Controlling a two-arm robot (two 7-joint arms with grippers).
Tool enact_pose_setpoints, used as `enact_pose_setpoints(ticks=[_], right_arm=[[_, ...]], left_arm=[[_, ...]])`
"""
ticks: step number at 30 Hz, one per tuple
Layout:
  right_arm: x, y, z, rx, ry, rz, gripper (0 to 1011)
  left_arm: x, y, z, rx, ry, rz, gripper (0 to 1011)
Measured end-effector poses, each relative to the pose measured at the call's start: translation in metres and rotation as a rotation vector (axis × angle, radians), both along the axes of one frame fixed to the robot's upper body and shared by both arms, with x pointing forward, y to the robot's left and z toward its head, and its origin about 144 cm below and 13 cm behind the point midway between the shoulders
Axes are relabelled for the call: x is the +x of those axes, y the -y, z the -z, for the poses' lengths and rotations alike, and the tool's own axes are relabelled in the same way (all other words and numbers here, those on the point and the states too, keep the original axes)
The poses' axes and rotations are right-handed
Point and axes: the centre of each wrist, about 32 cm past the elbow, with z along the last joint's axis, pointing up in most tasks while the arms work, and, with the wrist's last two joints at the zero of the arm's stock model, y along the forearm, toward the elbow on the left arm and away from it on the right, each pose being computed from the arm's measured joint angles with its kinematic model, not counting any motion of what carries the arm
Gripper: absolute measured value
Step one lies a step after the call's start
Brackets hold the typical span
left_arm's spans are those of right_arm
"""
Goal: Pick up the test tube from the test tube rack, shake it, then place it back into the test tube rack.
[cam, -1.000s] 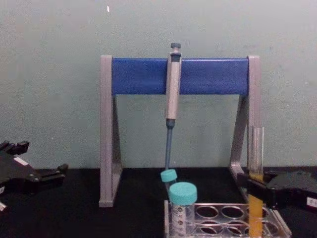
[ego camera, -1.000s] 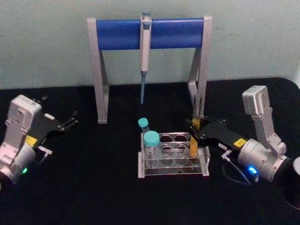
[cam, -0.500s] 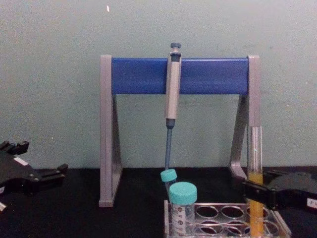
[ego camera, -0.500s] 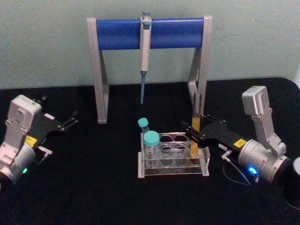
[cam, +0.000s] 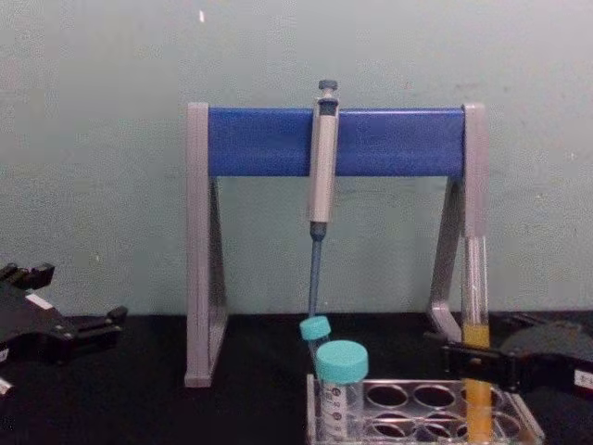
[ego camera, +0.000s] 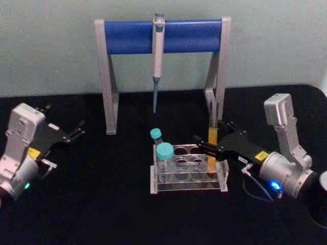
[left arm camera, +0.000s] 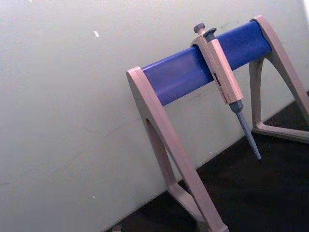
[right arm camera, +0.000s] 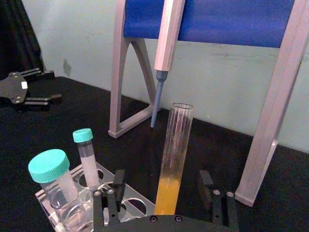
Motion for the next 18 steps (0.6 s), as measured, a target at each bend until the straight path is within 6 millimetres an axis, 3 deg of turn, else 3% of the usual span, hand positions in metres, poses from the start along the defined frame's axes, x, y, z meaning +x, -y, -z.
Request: enact_pose_setpoints(ticks=[2,11,18], right_arm=[[0.0,0.0,0.0,0.0,0.0,0.0,1000],[-0.003,0.001,0.0,0.002,0.001,0.001,1000],[-0.022,0.01,-0.003,0.0,0.004,0.019,1000]], left_arm=[[0.0,0.0,0.0,0.0,0.0,0.0,1001],[0.0,0.0,0.0,0.0,0.0,0.0,1001],[0.0,0.0,0.0,0.0,0.0,0.0,1001]])
